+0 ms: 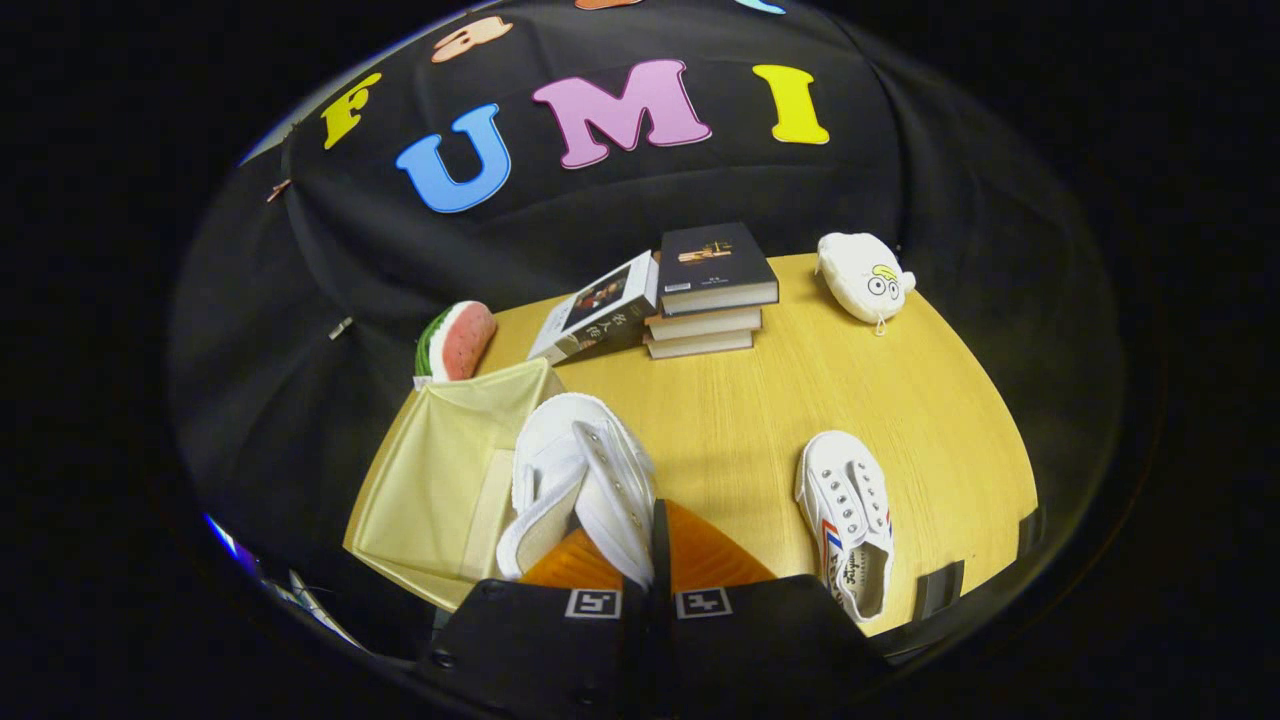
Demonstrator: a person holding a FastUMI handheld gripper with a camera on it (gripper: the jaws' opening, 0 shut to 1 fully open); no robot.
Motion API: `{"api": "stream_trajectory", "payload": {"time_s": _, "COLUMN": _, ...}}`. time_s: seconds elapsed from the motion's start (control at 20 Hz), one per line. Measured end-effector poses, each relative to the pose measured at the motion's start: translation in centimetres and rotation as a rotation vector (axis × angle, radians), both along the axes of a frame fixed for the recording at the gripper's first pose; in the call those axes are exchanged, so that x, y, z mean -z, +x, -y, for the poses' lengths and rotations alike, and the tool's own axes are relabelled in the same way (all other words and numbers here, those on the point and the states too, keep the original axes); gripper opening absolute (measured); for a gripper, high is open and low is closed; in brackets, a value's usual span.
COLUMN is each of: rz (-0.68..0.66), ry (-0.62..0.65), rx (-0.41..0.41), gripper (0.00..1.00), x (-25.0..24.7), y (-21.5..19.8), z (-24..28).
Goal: Open the storage box then place both shoes into the box .Put the left shoe in first, then the right shoe, with the right side of both shoes facing outward in a uniform manner.
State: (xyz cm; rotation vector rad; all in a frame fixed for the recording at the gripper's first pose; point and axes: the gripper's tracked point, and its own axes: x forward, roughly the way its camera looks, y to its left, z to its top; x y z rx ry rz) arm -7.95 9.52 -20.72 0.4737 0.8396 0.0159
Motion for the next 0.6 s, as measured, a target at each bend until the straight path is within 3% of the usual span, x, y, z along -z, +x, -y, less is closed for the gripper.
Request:
{"api": "stream_trajectory", "payload": {"time_s": 0.3, "rz": -0.134, "ry": 0.121, "rx": -0.022, "gripper": 0.05, "x": -2.4, "y": 3.0, "z": -7.1}}
{"api": "stream_trajectory", "payload": {"time_s": 0.6, "rz": -0.340, "ry": 0.169, "rx": -0.052, "gripper": 0.05, "x": 0.4, "y": 4.2, "z": -14.8}}
